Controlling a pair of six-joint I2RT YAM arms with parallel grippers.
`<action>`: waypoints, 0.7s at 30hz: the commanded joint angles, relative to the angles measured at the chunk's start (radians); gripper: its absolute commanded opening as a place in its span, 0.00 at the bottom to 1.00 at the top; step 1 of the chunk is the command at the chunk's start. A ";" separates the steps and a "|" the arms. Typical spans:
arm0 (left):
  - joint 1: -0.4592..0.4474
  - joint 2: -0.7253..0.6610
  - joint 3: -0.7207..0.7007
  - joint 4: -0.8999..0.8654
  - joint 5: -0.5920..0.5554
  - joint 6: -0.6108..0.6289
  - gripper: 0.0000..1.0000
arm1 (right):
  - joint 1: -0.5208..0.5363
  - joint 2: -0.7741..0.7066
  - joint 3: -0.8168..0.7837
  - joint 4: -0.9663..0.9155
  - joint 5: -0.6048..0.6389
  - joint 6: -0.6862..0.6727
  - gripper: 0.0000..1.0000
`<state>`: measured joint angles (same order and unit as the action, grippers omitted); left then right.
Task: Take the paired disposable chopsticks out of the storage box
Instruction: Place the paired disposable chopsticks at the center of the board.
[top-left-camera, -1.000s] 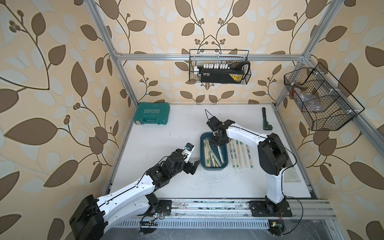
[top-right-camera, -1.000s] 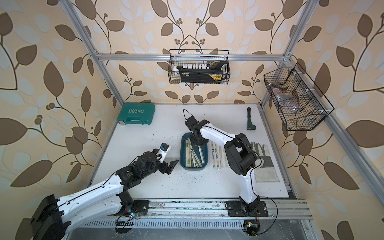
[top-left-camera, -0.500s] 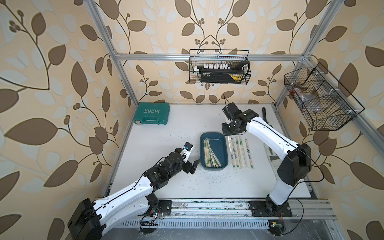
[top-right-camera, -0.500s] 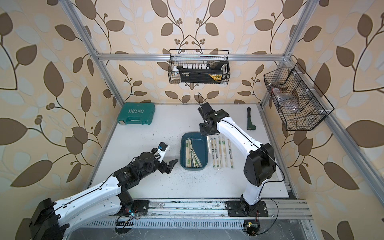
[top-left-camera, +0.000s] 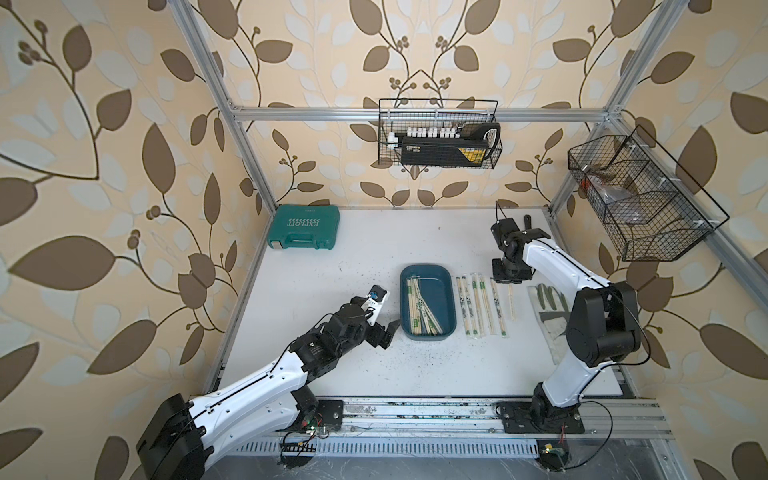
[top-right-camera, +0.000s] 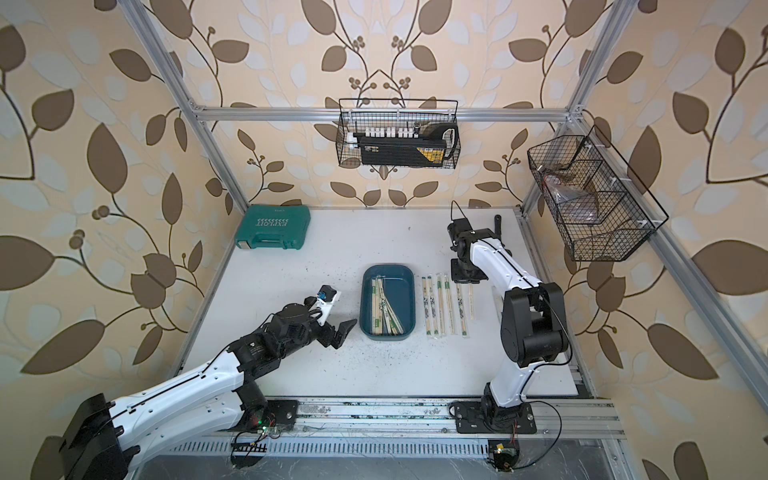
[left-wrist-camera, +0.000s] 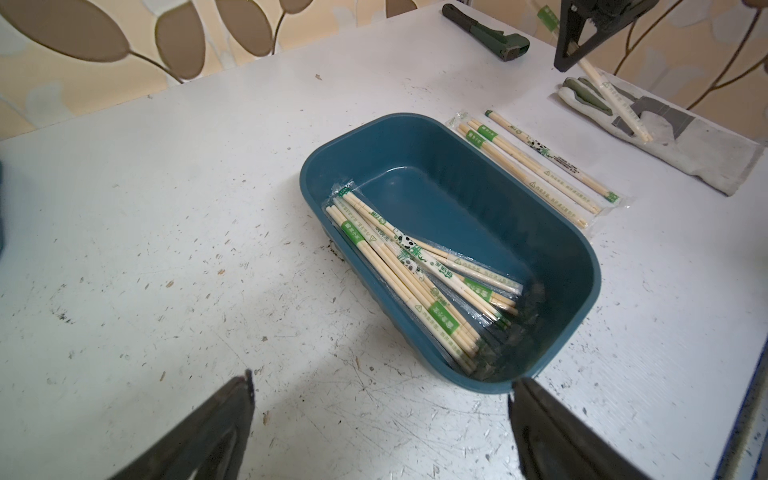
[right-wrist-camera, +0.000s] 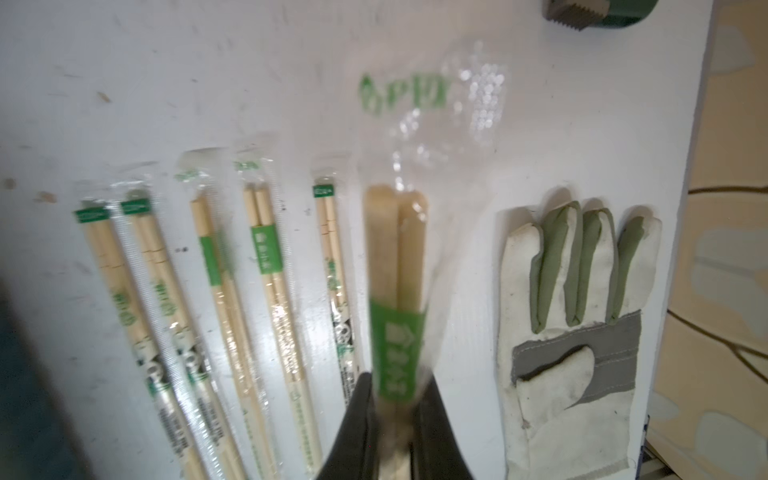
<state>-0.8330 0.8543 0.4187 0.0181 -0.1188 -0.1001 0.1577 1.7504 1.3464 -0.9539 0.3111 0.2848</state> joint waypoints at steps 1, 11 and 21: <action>-0.009 -0.006 0.022 0.023 0.020 0.017 0.99 | 0.004 0.011 -0.042 0.093 0.036 -0.015 0.04; -0.009 -0.026 0.015 0.022 0.022 0.017 0.99 | -0.017 0.098 -0.099 0.169 0.046 -0.031 0.06; -0.009 -0.025 0.013 0.020 0.018 0.019 0.99 | -0.024 0.133 -0.101 0.169 0.008 -0.080 0.08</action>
<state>-0.8330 0.8421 0.4187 0.0174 -0.1188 -0.1001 0.1379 1.8519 1.2499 -0.7845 0.3313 0.2264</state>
